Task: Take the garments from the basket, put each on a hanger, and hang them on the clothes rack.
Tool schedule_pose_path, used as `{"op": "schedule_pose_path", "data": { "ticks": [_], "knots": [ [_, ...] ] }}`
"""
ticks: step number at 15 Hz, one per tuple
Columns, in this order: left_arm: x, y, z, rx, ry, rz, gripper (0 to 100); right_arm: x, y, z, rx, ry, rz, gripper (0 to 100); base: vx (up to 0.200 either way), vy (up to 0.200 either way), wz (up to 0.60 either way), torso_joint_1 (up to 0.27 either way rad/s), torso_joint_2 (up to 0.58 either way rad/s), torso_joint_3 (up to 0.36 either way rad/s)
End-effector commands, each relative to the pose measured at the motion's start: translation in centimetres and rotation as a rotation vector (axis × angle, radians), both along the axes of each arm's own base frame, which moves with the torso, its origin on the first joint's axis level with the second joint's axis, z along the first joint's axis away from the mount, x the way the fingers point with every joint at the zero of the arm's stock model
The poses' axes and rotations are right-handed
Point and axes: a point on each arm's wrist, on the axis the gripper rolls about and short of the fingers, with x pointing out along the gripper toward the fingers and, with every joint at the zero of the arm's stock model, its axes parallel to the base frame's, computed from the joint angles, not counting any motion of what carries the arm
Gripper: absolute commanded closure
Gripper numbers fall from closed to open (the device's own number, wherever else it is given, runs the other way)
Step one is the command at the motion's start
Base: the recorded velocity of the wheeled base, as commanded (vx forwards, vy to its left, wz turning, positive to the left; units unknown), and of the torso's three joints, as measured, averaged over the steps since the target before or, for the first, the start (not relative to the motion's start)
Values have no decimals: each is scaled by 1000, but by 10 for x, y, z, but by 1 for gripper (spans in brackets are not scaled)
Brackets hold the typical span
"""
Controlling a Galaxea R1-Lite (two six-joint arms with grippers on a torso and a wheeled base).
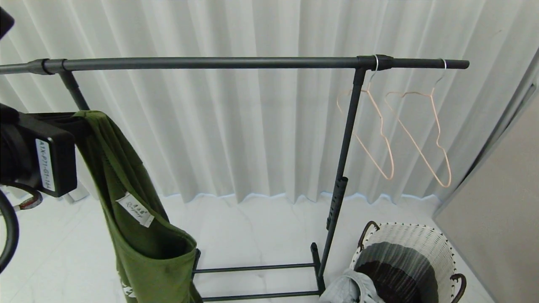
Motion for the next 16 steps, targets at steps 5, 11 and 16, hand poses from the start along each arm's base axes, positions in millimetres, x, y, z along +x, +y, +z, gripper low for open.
{"op": "schedule_pose_path", "data": {
  "ticks": [5,11,16],
  "knots": [
    [0,0,-2,4,5,1,100,9,2,-14,8,-17,13,0,0,0,0,10,1,0],
    [2,1,-2,1,5,15,100,28,8,-23,17,-48,81,0,100,0,0,-1,0,1],
    [1,2,-8,15,19,18,100,49,13,-29,53,-23,71,0,120,0,0,5,3,1]
  ]
}}
